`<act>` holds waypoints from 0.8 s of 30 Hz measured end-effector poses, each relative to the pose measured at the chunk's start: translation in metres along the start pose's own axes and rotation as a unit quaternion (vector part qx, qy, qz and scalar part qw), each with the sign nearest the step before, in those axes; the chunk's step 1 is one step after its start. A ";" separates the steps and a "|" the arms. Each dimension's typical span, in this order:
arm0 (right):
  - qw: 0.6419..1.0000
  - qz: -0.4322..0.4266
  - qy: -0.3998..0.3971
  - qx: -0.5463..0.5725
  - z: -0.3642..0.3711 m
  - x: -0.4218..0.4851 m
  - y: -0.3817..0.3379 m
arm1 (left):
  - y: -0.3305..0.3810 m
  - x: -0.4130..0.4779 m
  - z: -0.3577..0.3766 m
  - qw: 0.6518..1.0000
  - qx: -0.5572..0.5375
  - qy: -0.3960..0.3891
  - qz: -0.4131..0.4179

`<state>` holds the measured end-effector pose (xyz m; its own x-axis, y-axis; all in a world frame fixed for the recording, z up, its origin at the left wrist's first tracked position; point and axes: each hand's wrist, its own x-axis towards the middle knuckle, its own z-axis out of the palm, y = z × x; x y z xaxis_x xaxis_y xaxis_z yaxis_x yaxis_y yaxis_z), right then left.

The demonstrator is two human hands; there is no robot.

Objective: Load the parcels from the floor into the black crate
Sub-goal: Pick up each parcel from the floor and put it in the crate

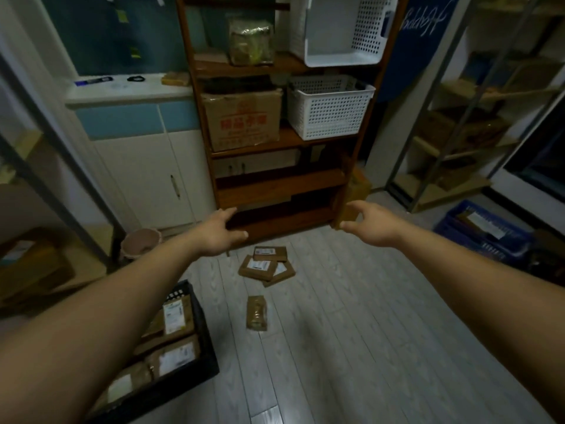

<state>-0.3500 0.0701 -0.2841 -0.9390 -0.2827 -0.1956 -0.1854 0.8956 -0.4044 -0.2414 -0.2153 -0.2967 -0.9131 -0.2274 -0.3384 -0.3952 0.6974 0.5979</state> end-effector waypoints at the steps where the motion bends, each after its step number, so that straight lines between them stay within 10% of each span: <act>1: 1.000 -0.002 -0.009 0.009 0.001 0.008 0.005 | 0.002 0.003 0.008 1.000 0.007 -0.004 -0.009; 24: 0.966 -0.078 -0.243 0.046 0.223 0.271 0.033 | -0.157 0.244 0.126 0.975 -0.087 -0.037 -0.201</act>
<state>-0.5458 -0.0537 -0.5501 -0.6502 -0.5598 -0.5137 -0.2656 0.8009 -0.5367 -0.3891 -0.2951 -0.5644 -0.6740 -0.4050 -0.6178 -0.7364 0.4342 0.5188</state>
